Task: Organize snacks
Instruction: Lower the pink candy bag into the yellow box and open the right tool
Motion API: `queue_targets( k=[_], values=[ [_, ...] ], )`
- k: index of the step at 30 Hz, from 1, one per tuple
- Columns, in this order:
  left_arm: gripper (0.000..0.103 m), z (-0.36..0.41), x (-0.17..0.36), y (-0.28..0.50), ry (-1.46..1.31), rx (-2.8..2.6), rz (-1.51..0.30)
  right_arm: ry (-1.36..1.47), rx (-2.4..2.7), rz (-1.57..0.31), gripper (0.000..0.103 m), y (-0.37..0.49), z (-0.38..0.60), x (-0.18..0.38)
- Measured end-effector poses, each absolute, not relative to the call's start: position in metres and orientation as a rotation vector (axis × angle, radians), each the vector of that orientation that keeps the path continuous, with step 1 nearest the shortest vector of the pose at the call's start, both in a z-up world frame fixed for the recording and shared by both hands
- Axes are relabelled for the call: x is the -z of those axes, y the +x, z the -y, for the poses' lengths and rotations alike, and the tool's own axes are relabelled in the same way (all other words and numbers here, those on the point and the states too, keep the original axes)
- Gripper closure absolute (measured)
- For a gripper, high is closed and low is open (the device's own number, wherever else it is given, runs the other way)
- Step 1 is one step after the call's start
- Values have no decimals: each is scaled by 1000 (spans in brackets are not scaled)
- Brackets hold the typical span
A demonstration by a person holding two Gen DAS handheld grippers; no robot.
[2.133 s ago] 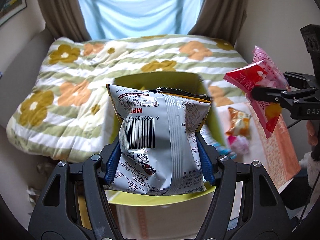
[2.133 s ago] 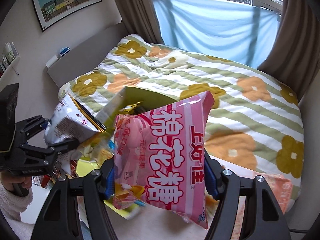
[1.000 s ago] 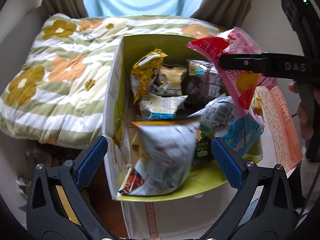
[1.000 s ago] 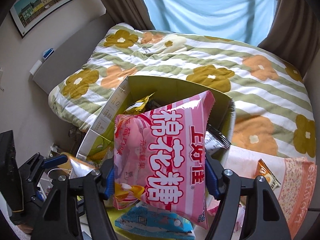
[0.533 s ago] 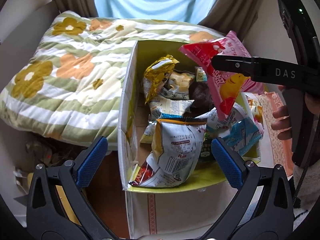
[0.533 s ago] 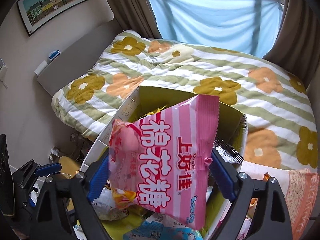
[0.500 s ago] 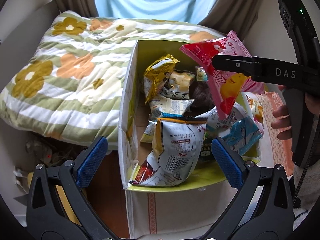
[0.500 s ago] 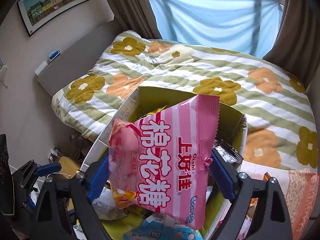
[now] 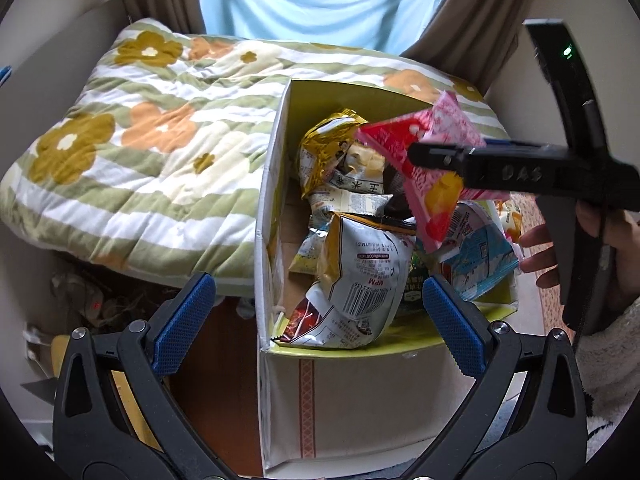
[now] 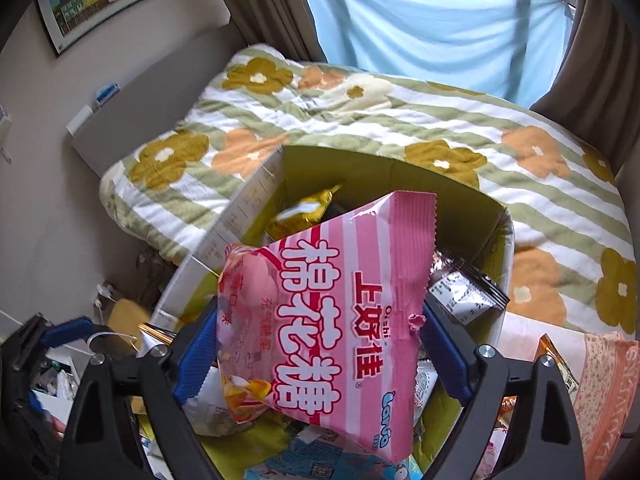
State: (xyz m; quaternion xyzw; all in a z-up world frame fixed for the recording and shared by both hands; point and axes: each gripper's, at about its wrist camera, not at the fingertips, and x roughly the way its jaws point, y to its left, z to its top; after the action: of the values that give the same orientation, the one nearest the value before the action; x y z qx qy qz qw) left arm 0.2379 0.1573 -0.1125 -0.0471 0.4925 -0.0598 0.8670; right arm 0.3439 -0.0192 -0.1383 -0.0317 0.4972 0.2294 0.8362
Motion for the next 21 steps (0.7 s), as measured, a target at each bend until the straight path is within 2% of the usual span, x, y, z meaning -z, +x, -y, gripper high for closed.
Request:
queue_targets(
  k=[11,16,19,21],
  values=[
    [0,-157,114,244,-105,137,-1024,-71,-469,-1114,13,356,16,161],
    [0,-155,117,247,-107,144,-1031,-184,-446,-1128,13,357,5,175],
    [0,-155,118,248,-108,149,-1033,-317,-420,-1137,2,353,-5,189],
    [0,-156,118,249,-107,151,-1035,-356,-412,-1132,2,348,-6,193]
  ],
)
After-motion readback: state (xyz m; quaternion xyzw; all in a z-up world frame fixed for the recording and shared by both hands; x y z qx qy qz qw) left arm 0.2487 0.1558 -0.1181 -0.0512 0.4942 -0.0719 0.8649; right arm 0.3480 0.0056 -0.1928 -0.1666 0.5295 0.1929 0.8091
